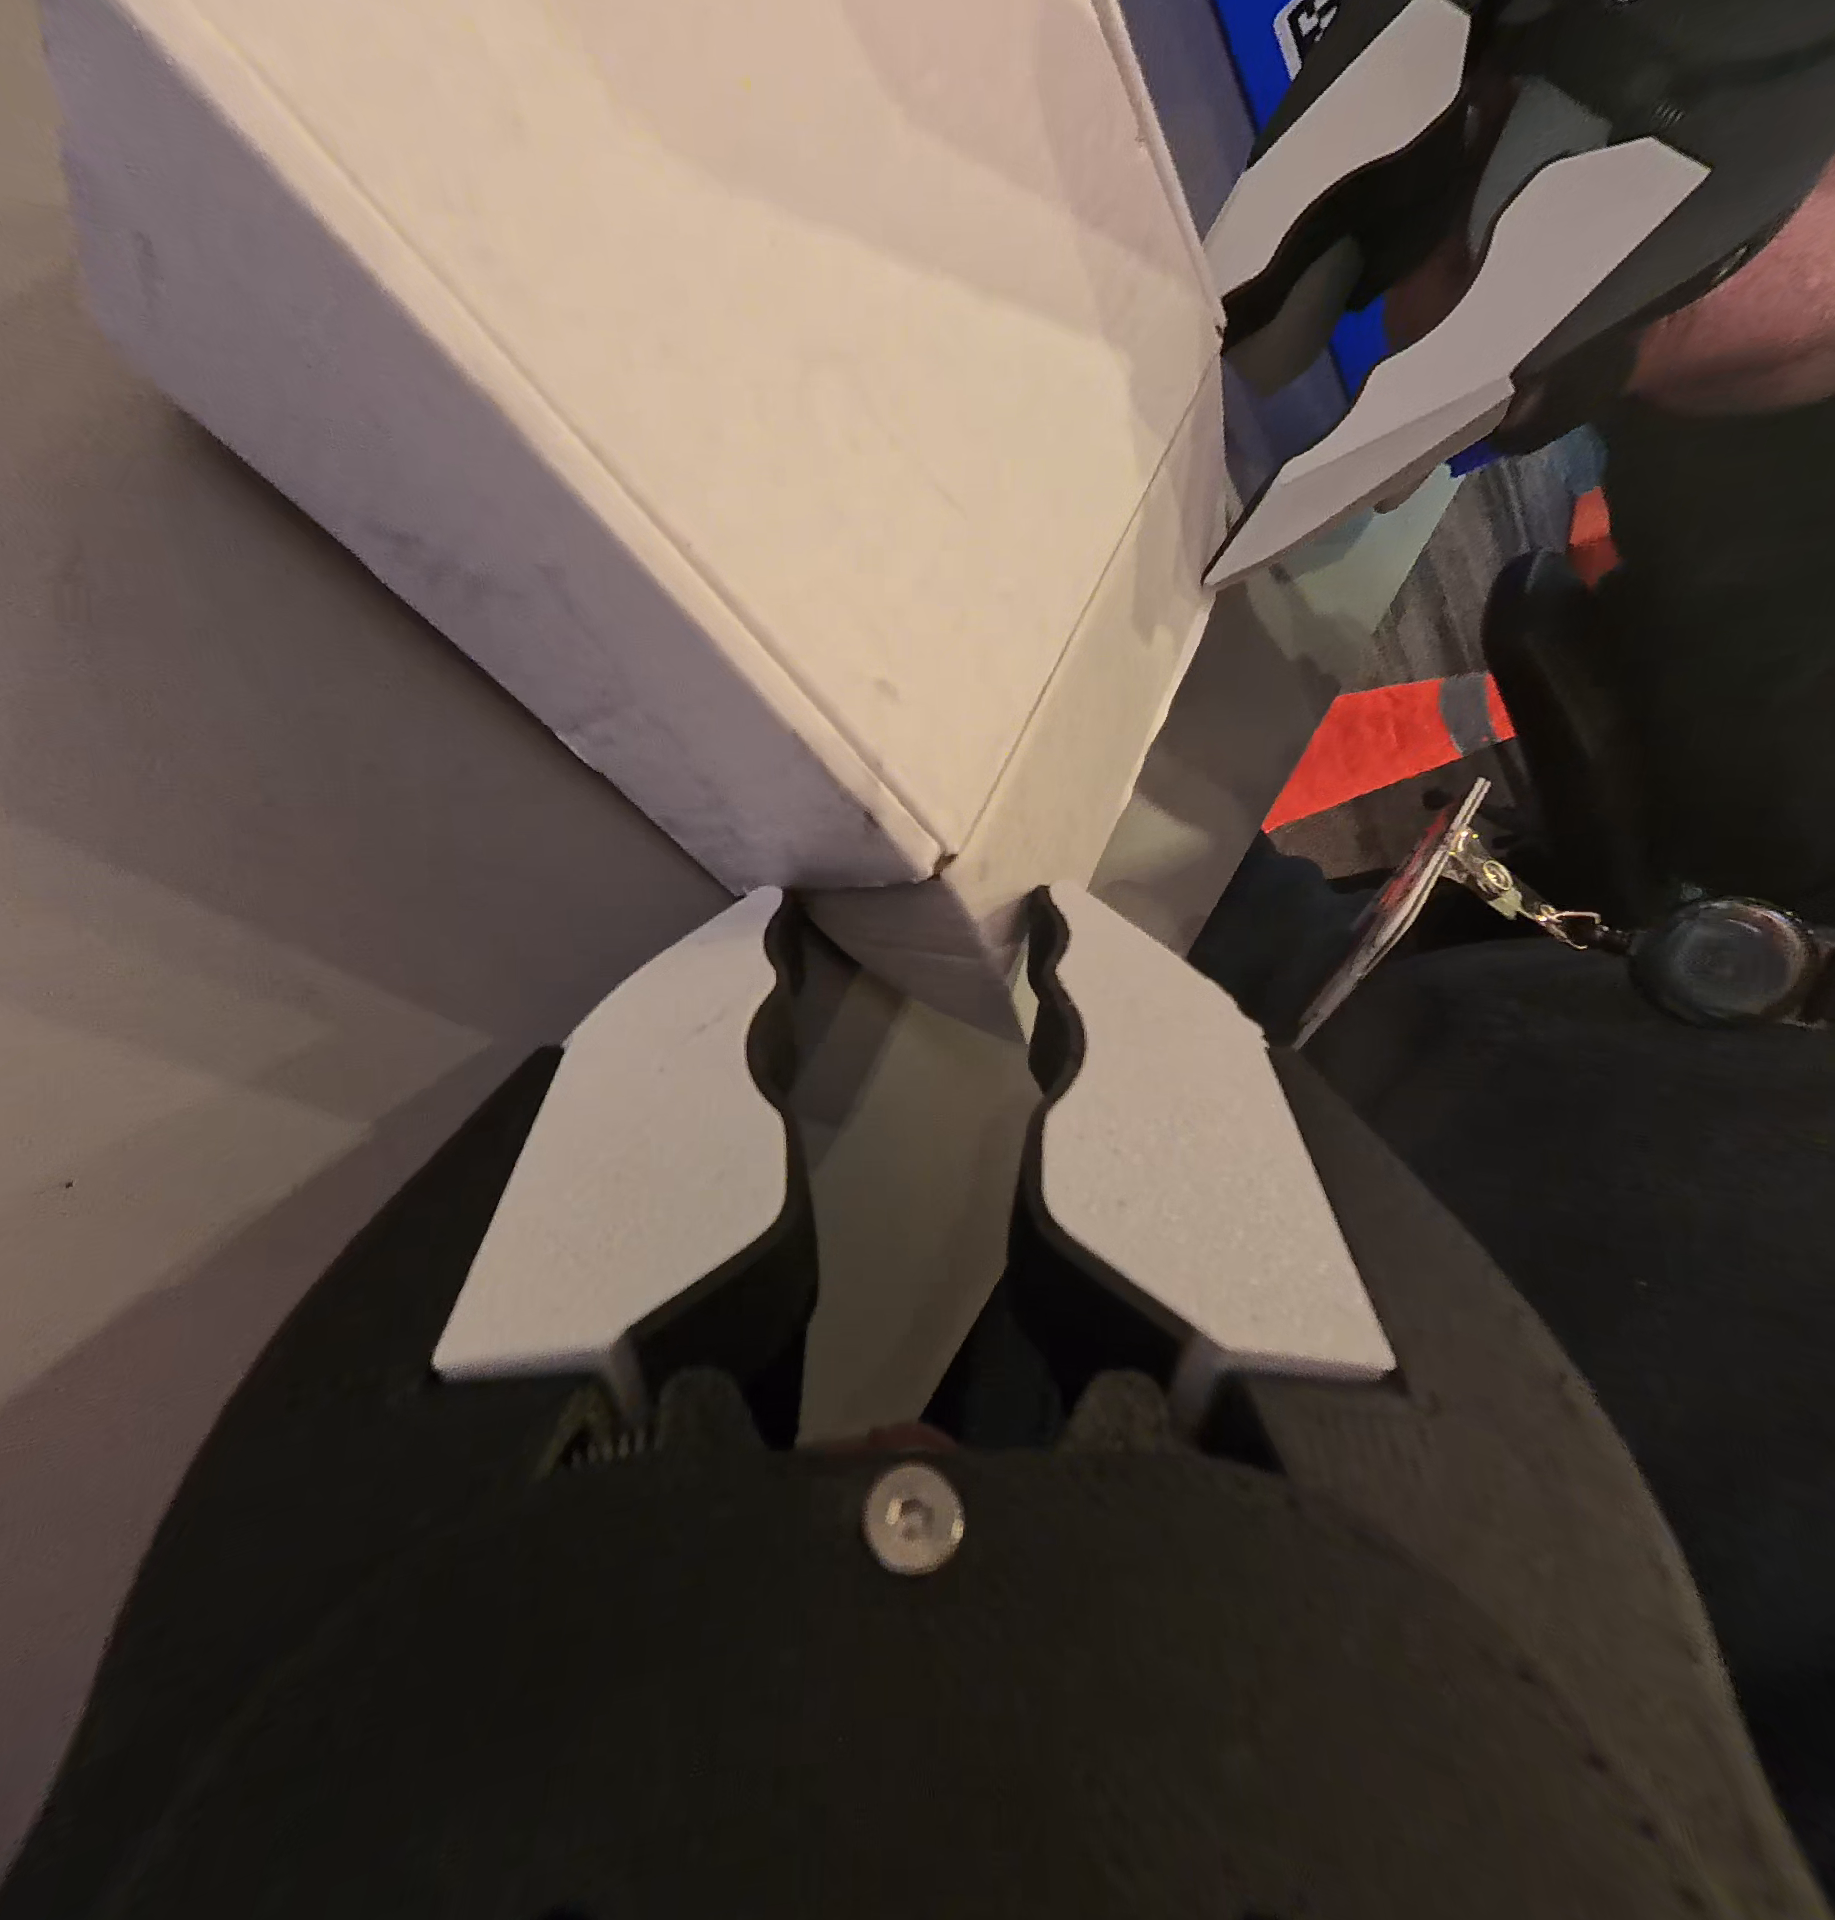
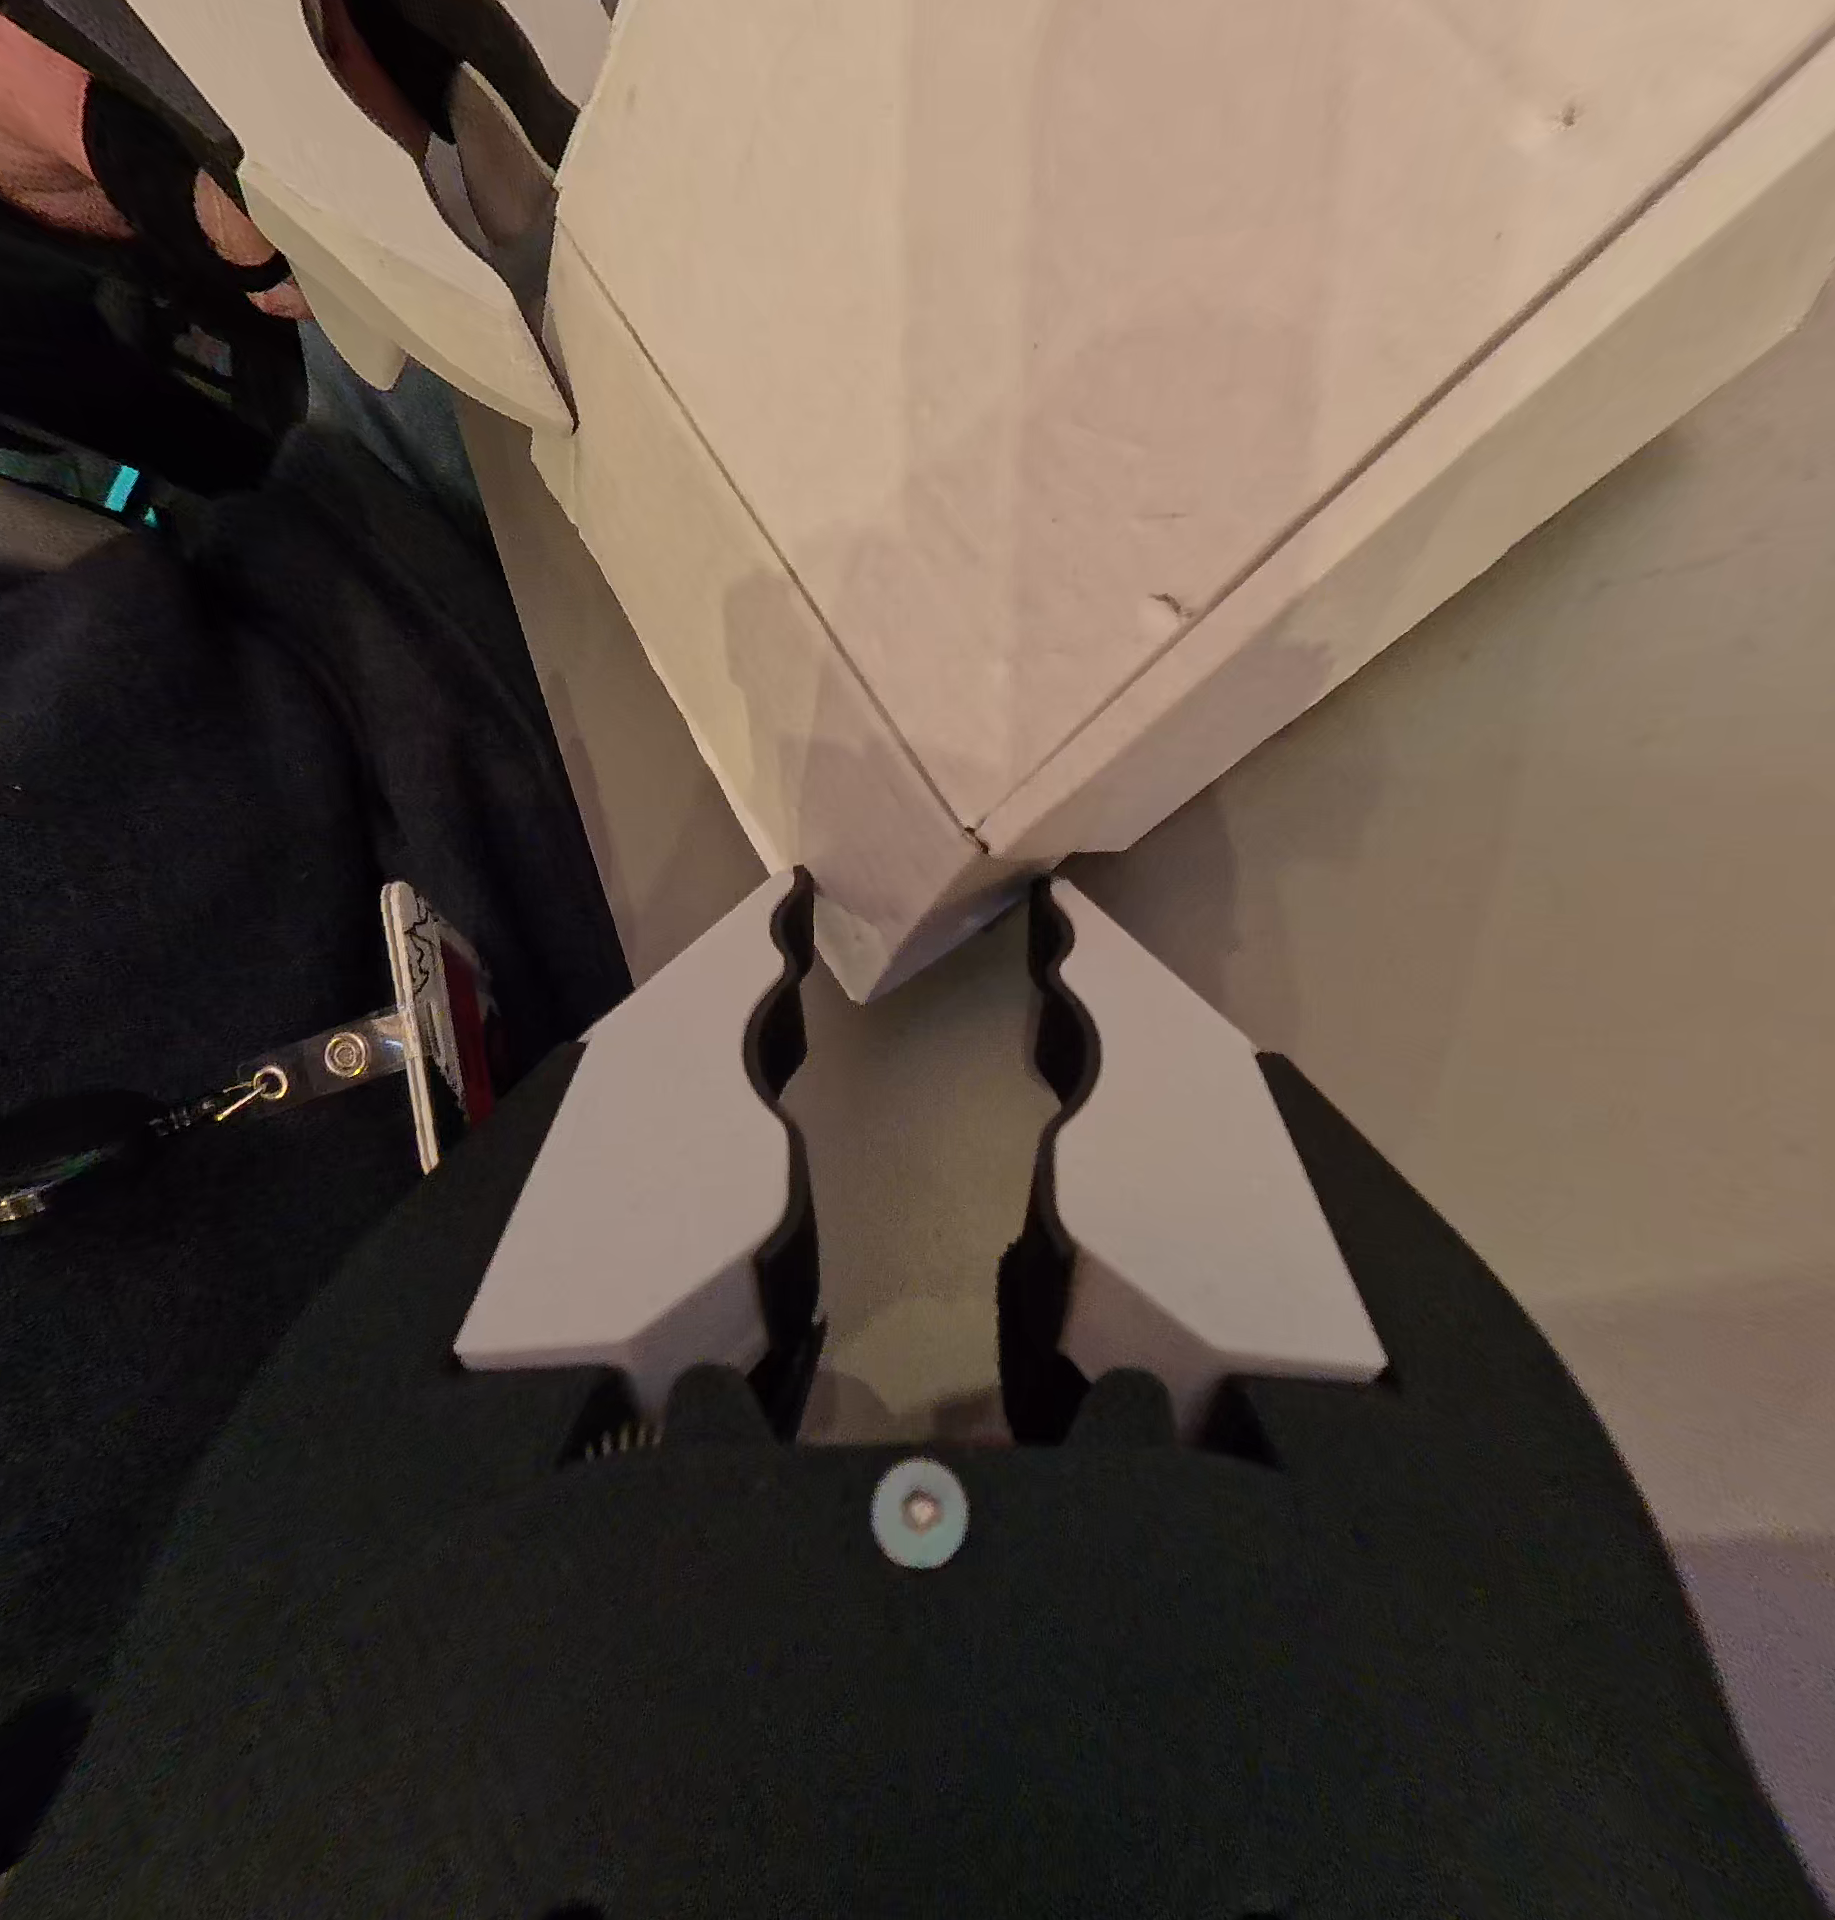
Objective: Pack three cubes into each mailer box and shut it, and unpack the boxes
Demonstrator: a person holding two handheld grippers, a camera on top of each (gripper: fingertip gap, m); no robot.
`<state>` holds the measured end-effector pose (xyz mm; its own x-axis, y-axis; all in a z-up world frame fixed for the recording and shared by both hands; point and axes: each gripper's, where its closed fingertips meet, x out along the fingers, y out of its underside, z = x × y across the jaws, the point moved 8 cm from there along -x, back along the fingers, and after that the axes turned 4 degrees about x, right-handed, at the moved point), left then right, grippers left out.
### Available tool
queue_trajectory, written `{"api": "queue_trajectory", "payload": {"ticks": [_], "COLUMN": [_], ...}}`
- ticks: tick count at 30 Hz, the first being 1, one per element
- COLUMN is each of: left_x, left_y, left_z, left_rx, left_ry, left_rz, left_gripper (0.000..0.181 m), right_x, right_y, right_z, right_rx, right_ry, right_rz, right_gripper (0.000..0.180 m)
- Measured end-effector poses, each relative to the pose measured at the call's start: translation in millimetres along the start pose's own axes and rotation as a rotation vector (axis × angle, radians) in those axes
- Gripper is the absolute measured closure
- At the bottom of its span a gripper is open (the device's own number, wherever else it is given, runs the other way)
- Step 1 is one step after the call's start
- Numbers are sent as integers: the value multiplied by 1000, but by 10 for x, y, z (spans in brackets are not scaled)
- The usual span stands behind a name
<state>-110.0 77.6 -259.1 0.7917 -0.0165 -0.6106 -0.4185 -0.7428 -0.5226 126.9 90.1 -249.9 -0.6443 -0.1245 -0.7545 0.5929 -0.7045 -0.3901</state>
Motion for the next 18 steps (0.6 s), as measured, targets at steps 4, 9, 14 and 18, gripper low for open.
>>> {"api": "queue_trajectory", "payload": {"ticks": [4,9,14,18], "left_x": [-15,-35,-39,-28], "left_y": [-17,-32,-45,-62], "left_z": [10,17,21,9], "left_rx": [-2,6,38,77], "left_ry": [-6,-23,-62,-98], "left_rz": [5,22,44,65], "left_gripper": [140,139,147,147], "right_x": [-13,6,-19,-108], "right_y": [16,25,24,-10], "right_z": [35,29,0,-62], "right_rx": [-16,-14,-28,-65], "right_ry": [25,-1,11,80], "right_rz": [-8,-36,-33,-26], "right_gripper": [135,141,136,131]}}
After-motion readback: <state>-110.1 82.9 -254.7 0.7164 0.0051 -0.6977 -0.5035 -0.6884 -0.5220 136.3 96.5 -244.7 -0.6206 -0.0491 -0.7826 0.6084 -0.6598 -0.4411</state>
